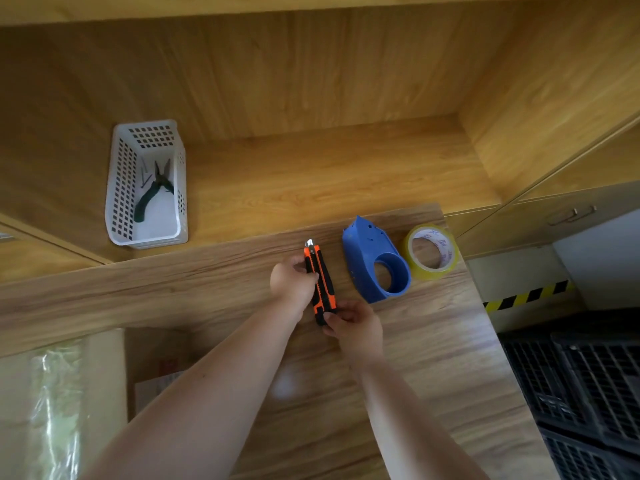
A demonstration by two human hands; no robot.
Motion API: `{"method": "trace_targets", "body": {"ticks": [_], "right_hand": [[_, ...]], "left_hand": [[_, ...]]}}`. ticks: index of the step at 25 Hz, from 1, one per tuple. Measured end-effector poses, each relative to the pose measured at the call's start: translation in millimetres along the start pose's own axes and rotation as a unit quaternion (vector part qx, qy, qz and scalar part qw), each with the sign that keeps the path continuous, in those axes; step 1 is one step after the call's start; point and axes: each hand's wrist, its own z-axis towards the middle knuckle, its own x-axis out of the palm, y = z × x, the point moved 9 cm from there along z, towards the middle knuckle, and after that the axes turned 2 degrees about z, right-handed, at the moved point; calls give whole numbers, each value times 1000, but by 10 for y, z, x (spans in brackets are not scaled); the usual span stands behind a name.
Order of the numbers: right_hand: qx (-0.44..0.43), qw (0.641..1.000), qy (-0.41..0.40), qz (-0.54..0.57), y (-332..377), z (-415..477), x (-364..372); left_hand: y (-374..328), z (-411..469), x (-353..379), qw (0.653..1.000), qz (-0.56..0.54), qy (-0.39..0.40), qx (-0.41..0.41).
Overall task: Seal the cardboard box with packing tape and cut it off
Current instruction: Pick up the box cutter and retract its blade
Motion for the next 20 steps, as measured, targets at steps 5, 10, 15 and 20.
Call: {"method": "trace_targets", "body": {"ticks": [5, 10, 15, 20], "right_hand": [[-23, 993, 16, -118, 85, 109, 32], [-63, 970, 19, -233, 219, 121, 36], [-87, 968, 25, -235, 291, 65, 14], [-118, 959, 53, -252, 451, 20, 44]], "left_hand": [[-12, 37, 3, 997, 74, -4, 19], [21, -36, 14, 997, 75, 19, 22], [48, -104, -11, 998, 50, 39, 15], [-49, -253, -64, 991, 94, 81, 55]]}}
